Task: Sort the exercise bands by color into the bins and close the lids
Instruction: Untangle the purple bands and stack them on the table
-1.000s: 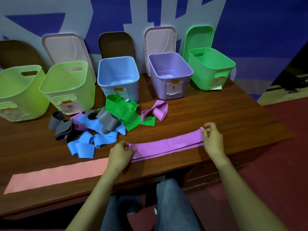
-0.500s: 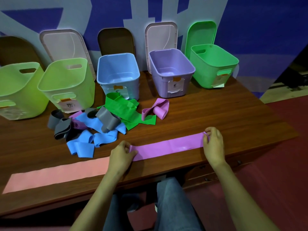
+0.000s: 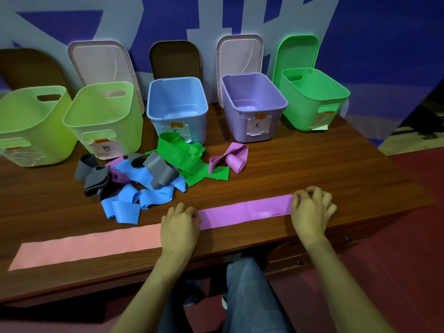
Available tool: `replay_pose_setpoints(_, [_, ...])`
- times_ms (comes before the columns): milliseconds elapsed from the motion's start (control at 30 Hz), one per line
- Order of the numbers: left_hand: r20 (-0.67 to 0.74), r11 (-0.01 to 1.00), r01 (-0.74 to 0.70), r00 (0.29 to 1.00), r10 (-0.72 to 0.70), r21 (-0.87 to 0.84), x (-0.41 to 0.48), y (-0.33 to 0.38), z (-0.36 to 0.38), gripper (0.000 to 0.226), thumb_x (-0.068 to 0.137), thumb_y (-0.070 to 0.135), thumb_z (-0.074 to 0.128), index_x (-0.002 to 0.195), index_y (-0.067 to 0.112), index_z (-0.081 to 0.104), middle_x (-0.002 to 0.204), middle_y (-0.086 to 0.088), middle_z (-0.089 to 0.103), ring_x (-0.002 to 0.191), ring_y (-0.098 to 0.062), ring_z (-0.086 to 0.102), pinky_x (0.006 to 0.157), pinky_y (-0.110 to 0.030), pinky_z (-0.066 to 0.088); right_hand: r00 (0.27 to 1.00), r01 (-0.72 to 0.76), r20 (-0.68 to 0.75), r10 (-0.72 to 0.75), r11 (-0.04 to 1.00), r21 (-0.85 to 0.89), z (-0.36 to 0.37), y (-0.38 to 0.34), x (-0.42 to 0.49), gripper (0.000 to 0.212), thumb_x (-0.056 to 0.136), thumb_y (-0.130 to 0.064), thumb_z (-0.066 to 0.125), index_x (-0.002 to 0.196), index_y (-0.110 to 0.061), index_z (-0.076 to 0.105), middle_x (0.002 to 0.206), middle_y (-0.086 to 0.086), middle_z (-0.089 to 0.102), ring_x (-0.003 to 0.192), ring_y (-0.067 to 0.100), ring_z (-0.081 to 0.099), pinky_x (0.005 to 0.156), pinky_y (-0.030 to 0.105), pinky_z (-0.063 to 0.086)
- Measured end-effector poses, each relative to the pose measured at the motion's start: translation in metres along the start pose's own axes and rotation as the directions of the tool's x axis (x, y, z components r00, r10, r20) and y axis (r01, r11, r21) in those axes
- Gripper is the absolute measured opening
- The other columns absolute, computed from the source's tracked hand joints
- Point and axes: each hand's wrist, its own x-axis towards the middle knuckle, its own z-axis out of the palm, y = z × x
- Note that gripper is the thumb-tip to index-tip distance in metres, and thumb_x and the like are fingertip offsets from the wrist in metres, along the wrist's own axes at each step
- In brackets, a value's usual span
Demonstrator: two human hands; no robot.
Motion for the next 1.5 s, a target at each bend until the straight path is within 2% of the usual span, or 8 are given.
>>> replay_pose_setpoints(133, [0.011, 0.998, -0.001, 1.0, 0.0, 0.068, 0.001, 0.003, -0.003, 0.026, 0.091, 0.034, 0.05, 0.109, 0.022, 0.065, 0.106, -0.002, 0.054, 0.105, -0.024, 0.046, 0.085, -0.035, 0.037, 0.995, 0.092, -0.03, -0.092, 0.995, 0.029, -0.008, -0.025, -0.005, 0.013, 0.084, -0.019, 0.061, 0.094, -0.015, 0.068, 0.122, 0.01, 0.051, 0.119, 0.032, 0.036, 0.092, 0.047, 0.026])
replay_pose_setpoints(333, [-0.039, 0.996, -0.069, 0.997, 0.067, -0.058, 0.014, 0.015, -0.01, 0.025, 0.087, 0.037, 0.057, 0.105, 0.02, 0.064, 0.107, -0.004, 0.051, 0.103, -0.024, 0.044, 0.085, -0.034, 0.037, 0.97, 0.241, -0.033, -0.24, 0.951, 0.195, -0.011, -0.081, -0.014, 0.007, 0.079, -0.014, 0.065, 0.086, -0.016, 0.067, 0.107, 0.006, 0.058, 0.111, 0.03, 0.043, 0.087, 0.041, 0.031])
replay_pose_setpoints(600, [-0.013, 0.976, -0.08, 0.997, 0.079, -0.203, 0.068, 0.023, -0.028, 0.032, 0.088, 0.026, 0.058, 0.118, 0.013, 0.06, 0.12, -0.008, 0.051, 0.114, -0.026, 0.045, 0.095, -0.036, 0.04, 0.848, 0.436, 0.14, -0.51, 0.824, 0.361, 0.005, -0.153, 0.007, 0.038, 0.082, -0.005, 0.058, 0.119, -0.013, 0.059, 0.117, 0.012, 0.054, 0.111, 0.031, 0.046, 0.098, 0.039, 0.037])
replay_pose_setpoints(867, [0.028, 0.98, -0.08, 0.996, 0.086, -0.184, 0.12, 0.037, -0.008, 0.032, 0.088, 0.021, 0.056, 0.117, 0.009, 0.058, 0.114, -0.015, 0.056, 0.107, -0.034, 0.05, 0.091, -0.04, 0.041, 0.85, 0.418, 0.244, -0.467, 0.879, 0.229, 0.036, -0.17, 0.063, 0.053, 0.083, -0.006, 0.056, 0.134, -0.017, 0.049, 0.138, 0.019, 0.041, 0.132, 0.035, 0.031, 0.108, 0.044, 0.027])
replay_pose_setpoints(1067, [0.023, 0.99, -0.036, 0.999, 0.039, -0.136, 0.143, 0.036, 0.011, 0.025, 0.092, 0.023, 0.049, 0.109, 0.009, 0.06, 0.109, -0.012, 0.058, 0.102, -0.031, 0.05, 0.085, -0.04, 0.04, 0.826, 0.501, 0.164, -0.539, 0.836, 0.223, 0.056, -0.168, 0.076, 0.034, 0.052, -0.002, 0.081, 0.083, -0.014, 0.072, 0.101, 0.016, 0.065, 0.1, 0.04, 0.06, 0.082, 0.05, 0.051])
replay_pose_setpoints(1200, [-0.034, 0.956, -0.02, 0.999, 0.011, -0.291, 0.145, 0.035, 0.009, 0.023, 0.094, 0.014, 0.045, 0.11, 0.008, 0.061, 0.111, -0.012, 0.054, 0.097, -0.033, 0.054, 0.08, -0.045, 0.046, 0.835, 0.5, 0.122, -0.537, 0.831, 0.243, 0.055, -0.167, 0.075, 0.016, 0.068, -0.012, 0.064, 0.083, -0.015, 0.071, 0.091, 0.007, 0.065, 0.09, 0.033, 0.061, 0.081, 0.035, 0.044])
replay_pose_setpoints(1333, [-0.184, 0.895, -0.113, 0.982, 0.036, -0.431, 0.141, 0.04, 0.001, 0.024, 0.092, 0.011, 0.049, 0.115, 0.01, 0.057, 0.11, -0.009, 0.057, 0.098, -0.029, 0.056, 0.082, -0.045, 0.046, 0.842, 0.506, 0.046, -0.538, 0.816, 0.281, 0.041, -0.171, 0.074, 0.025, 0.079, -0.025, 0.047, 0.085, -0.017, 0.07, 0.083, 0.004, 0.065, 0.083, 0.032, 0.061, 0.074, 0.037, 0.048])
replay_pose_setpoints(1500, [-0.341, 0.722, -0.224, 0.94, -0.017, -0.654, 0.134, 0.05, -0.031, 0.031, 0.088, 0.019, 0.05, 0.118, 0.01, 0.051, 0.101, -0.002, 0.059, 0.092, -0.018, 0.059, 0.083, -0.032, 0.048, 0.861, 0.48, -0.044, -0.507, 0.78, 0.402, 0.001, -0.182, 0.078, 0.022, 0.081, -0.017, 0.051, 0.093, -0.013, 0.07, 0.09, 0.005, 0.065, 0.086, 0.029, 0.057, 0.079, 0.033, 0.043])
